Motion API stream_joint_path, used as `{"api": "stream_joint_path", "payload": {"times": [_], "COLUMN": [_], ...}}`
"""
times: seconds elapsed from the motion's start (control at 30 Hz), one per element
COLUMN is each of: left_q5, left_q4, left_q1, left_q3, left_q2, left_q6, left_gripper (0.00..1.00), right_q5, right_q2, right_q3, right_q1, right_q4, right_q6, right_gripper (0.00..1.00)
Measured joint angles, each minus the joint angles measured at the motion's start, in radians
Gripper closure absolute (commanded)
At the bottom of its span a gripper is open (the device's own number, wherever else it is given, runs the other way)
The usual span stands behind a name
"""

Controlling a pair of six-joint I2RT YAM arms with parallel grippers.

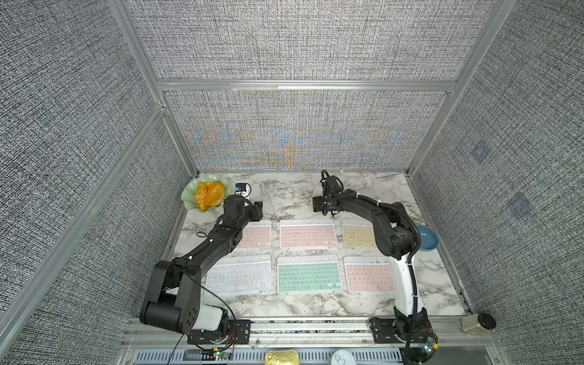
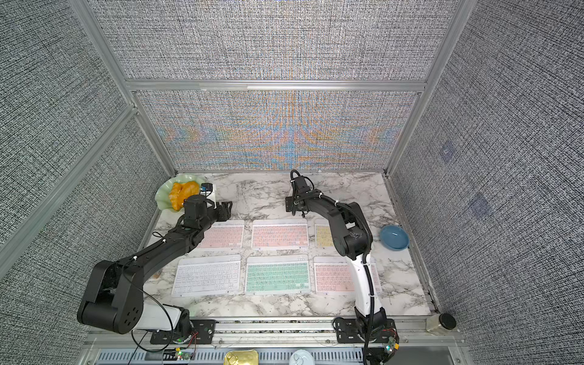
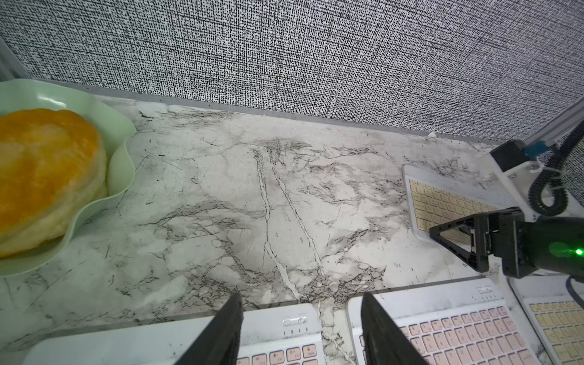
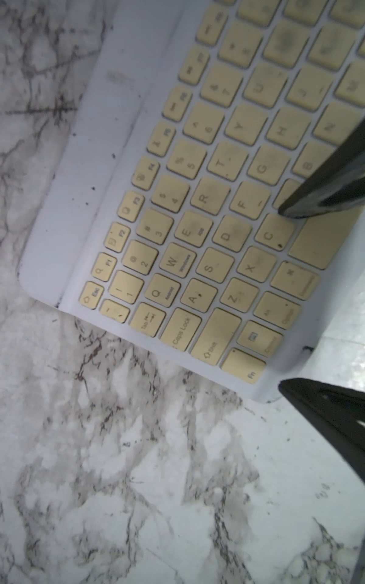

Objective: Stack the numeric keypads
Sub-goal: Move the numeric keypad to the center of the board.

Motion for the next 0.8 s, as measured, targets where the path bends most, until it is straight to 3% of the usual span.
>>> {"api": "stream_joint_path", "payload": {"times": [0.8], "left_q5": [0.022], "left_q4": [0.000], "left_q1": [-0.005], "left_q3": [-0.002], "left_q2": [0.004], "left_q6": [0.000], "left_gripper": [0.41], "right_q5": [-0.089], "right_q2": [0.060], "right_q3": [0.090], "right_q1": [0.133], "right_q4": [0.019], "right_q6": [-0.006], "right_gripper": [0.18]}}
